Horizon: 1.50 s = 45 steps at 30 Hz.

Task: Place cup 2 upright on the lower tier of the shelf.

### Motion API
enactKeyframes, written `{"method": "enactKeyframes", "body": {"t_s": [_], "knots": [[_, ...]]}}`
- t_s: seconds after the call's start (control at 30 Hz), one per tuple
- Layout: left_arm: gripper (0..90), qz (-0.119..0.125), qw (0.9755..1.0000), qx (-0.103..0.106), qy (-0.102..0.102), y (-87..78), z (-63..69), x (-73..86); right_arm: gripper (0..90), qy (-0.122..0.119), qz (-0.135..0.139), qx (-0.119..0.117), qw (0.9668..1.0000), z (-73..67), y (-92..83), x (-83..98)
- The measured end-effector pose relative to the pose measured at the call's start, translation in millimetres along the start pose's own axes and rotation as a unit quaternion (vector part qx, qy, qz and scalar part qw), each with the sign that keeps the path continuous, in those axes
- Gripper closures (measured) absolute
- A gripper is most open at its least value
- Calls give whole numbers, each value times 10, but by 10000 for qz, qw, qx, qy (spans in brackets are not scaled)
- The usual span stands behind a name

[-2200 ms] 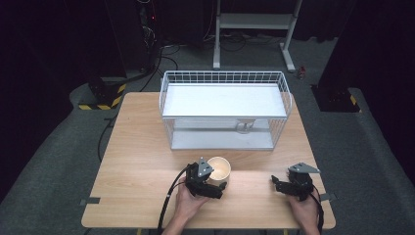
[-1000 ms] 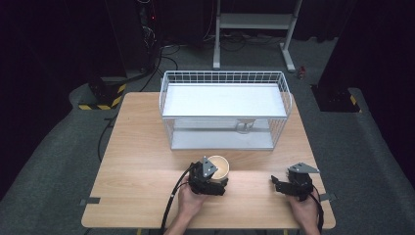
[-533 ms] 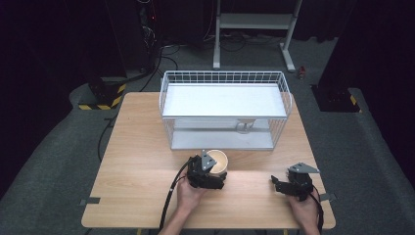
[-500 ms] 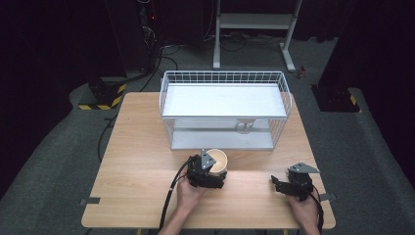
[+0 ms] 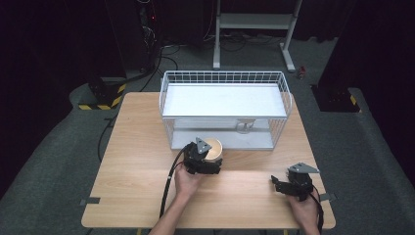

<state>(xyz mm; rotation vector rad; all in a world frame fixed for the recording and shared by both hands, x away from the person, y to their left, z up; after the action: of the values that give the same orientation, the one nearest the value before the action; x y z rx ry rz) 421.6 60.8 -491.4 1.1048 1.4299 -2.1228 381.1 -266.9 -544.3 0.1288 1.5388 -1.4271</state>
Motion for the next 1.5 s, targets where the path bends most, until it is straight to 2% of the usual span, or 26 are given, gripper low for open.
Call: {"method": "enactKeyframes", "body": {"t_s": [0.2, 0.27, 0.43, 0.93, 0.97, 1.1, 1.27, 1.5], "knots": [[86, 49, 9999, -27, -160, 65, -74, -99, 226, -3, 0, -1, 10000, 0, 0, 0], [86, -12, 9997, -58, -252, 92, -102, -111, 226, -2, -1, -1, 10000, 0, 0, 0], [86, -54, 9996, -247, -150, 131, -130, -160, 226, -19, -2, 1, 10000, 2, 0, 1], [87, -27, 9983, -397, -430, 275, -289, -206, 226, -21, -2, 2, 10000, 3, 1, 1], [87, -43, 9983, -407, -426, 283, -291, -215, 226, -22, -1, 2, 10000, 3, 1, 1], [87, -155, 9984, -513, -181, 334, -262, -265, 226, -8, -2, -1, 10000, 1, 0, 1], [86, -55, 9986, -436, -290, 368, -280, -274, 226, -4, -1, 0, 10000, 0, 0, 0], [85, 67, 9984, -476, -292, 411, -307, -284, 226, -10, 1, 1, 10000, 1, 1, 1]]}}
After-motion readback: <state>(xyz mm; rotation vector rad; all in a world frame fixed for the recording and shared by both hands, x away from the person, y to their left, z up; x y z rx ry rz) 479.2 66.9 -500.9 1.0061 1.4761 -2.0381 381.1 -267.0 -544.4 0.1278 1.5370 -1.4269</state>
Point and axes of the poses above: each handheld gripper's, and its own axes: y roughly forward along the jaws, x roughly out of its underside, z roughly to its right, the point moved 3 cm from there along y, roughly forward along the jaws, and after that the axes turned 14 degrees about -y, right-handed, at the moved point
